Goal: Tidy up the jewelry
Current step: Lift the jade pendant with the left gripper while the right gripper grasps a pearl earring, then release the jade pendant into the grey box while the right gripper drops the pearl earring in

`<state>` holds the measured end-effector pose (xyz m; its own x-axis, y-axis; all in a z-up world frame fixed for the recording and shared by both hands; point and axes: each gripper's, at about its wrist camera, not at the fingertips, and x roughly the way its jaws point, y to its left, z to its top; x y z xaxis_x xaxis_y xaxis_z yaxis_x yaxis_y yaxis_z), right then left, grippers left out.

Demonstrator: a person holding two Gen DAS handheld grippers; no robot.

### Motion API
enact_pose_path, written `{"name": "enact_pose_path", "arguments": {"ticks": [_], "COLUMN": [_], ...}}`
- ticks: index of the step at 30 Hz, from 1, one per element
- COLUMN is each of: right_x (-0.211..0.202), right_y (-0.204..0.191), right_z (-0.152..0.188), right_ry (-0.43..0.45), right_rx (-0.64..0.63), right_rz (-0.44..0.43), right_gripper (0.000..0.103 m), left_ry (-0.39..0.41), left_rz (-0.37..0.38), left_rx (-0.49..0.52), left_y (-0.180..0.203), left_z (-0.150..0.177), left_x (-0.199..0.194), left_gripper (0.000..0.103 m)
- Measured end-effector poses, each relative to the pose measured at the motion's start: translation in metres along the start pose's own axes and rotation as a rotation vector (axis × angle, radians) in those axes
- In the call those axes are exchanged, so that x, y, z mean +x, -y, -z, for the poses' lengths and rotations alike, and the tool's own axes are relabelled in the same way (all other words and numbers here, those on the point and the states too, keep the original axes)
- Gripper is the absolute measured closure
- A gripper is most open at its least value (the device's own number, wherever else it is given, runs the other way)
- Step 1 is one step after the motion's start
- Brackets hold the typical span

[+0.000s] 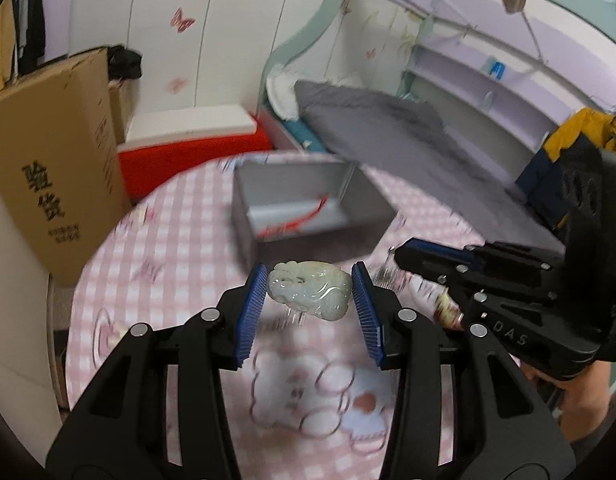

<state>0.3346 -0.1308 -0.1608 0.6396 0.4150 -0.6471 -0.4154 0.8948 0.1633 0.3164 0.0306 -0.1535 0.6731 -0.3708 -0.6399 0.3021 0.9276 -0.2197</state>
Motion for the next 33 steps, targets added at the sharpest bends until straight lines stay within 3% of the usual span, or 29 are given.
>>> {"name": "enact_pose_path", "arguments": {"ticks": [5, 11, 19, 29, 33], "right_x": [0.0, 0.014, 0.039, 0.041, 0.032], "right_y": [0.016, 0.031, 0.041, 0.045, 0.047], "right_z": [-0.024, -0.039, -0.038, -0.032, -0.03], "right_ry": [0.043, 0.031, -0.03, -0.033, 0.005], "right_rx": [0.06, 0.072, 0.075, 0.079, 0.077], "right_rz": [-0.044, -0.02, -0.022, -0.022, 0.003], "right_gripper": [0.094, 0.094, 0.093, 0.092, 0.081], "left_ry": [0.006, -0.042, -0.12, -0.149, -0.164], "left_rz": [0.011, 0.001, -0.019, -0.032, -0.04], "left_rx": [0.02, 0.033, 0.034, 0.047, 0.045], "left_y": [0.005, 0.004, -0.001, 0.0, 0.0], "left_z": [-0.033, -0.051, -0.052, -0.051, -0.051], "left_x": [0.013, 0.046, 0.083, 0.097, 0.105], "left_gripper": [0.06, 0.06, 0.06, 0.06, 0.059]}}
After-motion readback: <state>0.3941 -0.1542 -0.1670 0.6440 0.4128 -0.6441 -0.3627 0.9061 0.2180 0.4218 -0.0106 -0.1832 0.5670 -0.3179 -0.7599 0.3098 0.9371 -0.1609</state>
